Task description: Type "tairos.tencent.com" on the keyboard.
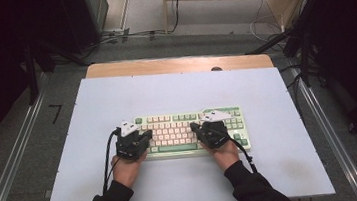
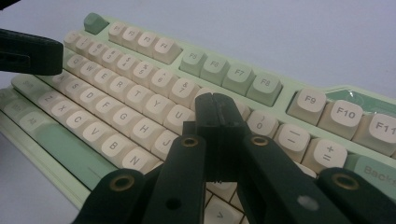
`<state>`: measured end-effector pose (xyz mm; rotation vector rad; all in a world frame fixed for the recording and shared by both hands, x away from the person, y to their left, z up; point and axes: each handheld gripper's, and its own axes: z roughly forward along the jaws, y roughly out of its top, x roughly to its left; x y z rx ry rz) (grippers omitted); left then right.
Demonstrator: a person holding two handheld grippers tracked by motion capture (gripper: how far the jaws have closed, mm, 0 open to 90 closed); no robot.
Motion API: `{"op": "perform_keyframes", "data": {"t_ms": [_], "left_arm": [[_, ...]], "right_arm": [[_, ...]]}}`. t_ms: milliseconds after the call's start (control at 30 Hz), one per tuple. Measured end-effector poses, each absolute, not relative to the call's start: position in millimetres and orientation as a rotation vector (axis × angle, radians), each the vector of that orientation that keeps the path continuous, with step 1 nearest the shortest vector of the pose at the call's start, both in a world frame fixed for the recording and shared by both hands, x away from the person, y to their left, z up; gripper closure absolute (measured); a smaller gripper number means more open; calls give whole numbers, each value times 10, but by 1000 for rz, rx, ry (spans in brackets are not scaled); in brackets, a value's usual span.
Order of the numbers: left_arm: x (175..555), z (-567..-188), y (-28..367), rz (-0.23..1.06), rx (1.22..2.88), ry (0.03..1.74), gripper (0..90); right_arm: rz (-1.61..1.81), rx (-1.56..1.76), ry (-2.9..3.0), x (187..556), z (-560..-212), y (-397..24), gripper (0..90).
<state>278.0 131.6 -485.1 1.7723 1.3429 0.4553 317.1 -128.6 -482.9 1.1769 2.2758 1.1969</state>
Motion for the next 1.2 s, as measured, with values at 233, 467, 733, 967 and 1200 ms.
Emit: {"op": "perform_keyframes", "data": {"t_ms": [233,467,733,967,1200], "left_arm": [[2781,-4850,1319,451,1769,1345,900],[2780,-4855,1314,451,1777,1340,900],[2780,-4853,1314,450,1770,1342,900],[2780,-4855,1313,448,1769,1342,900],[2777,-4849,1319,450,1771,1340,900]], "right_arm": [[1195,1177,2286,3189,-4842,-1264,875],[1195,1175,2289,3214,-4840,-1251,875],[1189,1173,2300,3231,-4857,-1208,875],[1167,1170,2317,3236,-4873,-1165,876],[1134,1184,2313,3249,-4883,-1157,876]]}}
